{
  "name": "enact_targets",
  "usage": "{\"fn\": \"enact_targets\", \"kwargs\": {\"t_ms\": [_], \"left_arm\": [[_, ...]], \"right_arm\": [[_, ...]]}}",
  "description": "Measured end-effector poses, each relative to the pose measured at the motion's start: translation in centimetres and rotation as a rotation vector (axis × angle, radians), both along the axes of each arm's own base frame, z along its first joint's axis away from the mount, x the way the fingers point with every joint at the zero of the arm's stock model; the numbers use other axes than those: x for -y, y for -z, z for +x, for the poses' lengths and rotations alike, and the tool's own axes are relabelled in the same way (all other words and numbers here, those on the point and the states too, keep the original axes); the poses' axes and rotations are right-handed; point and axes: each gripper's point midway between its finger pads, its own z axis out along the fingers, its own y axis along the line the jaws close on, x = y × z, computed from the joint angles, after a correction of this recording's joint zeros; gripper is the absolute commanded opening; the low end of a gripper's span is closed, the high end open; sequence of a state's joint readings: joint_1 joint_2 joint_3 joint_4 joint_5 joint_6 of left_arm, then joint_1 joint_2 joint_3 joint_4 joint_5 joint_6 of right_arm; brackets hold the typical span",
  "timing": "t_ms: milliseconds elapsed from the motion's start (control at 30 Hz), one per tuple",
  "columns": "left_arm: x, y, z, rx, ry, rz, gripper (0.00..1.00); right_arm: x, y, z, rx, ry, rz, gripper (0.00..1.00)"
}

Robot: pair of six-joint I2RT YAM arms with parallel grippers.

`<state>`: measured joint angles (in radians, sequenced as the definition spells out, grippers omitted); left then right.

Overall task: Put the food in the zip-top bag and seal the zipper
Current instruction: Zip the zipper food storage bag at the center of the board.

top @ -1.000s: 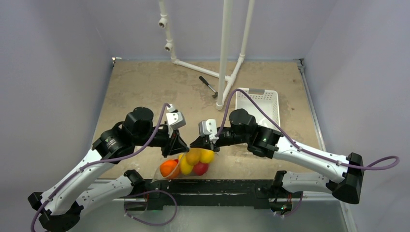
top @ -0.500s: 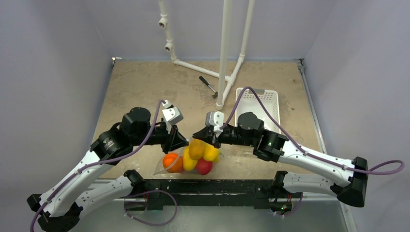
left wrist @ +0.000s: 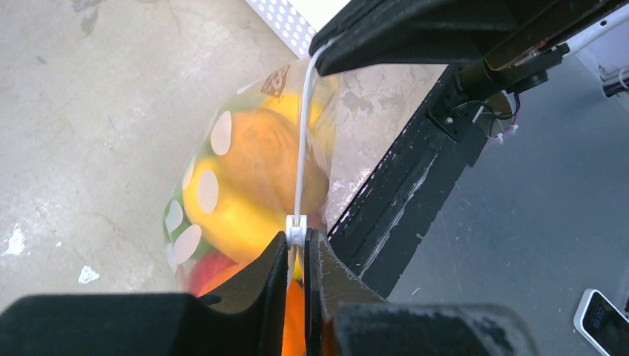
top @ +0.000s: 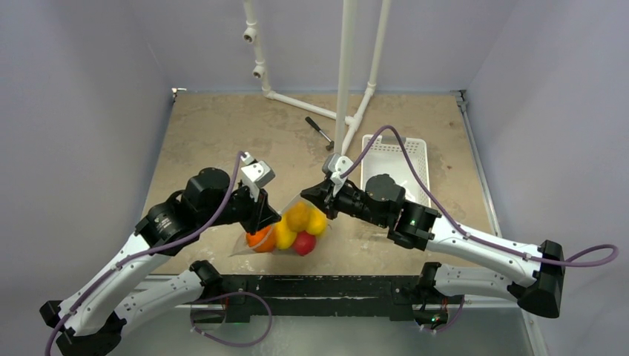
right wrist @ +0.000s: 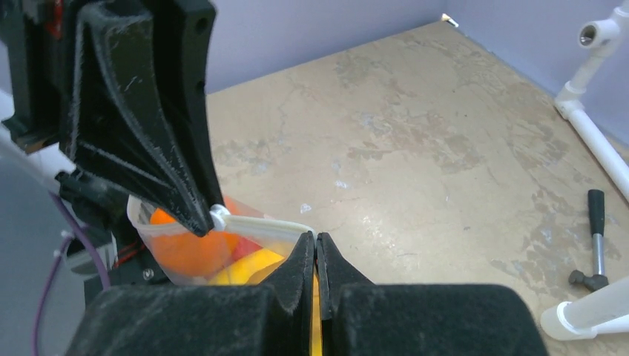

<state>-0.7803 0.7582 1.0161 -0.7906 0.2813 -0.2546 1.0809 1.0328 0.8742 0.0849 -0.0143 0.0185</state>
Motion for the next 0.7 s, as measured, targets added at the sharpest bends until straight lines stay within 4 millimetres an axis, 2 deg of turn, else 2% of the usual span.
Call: {"fn": "enact_targets", "kwargs": {"t_ms": [167,300,467,533,700], "left_arm": [[-1.1,-0.1,-0.2,-0.001,-0.047,0.003,0.00],[-1.7,-0.6,-0.3,-0.005,-0.067,0.024,0.00],[-1.5,-1.3,0.1,0.000,-0.074,0.027,0.00],[-1.2,-0.2,0.4,-0.014,-0.074,0.041,0.00],[0.4,4.7,1.0,-0.126,-0.055,0.095,0.00]], "right_arm": [[0.2,0.3,0.6,-0.053,0.058,0.054,0.00],[0.2,1.7,0.8,-0.103,0.089,0.092,0.00],[0.2,3.1,1.2,-0.150,0.126,0.145,0.00],[0.0,3.9,1.5,-0.167,0.140,0.155,0.00],[-0.1,7.8,1.9,-0.226,0.163,0.124,0.00]]}}
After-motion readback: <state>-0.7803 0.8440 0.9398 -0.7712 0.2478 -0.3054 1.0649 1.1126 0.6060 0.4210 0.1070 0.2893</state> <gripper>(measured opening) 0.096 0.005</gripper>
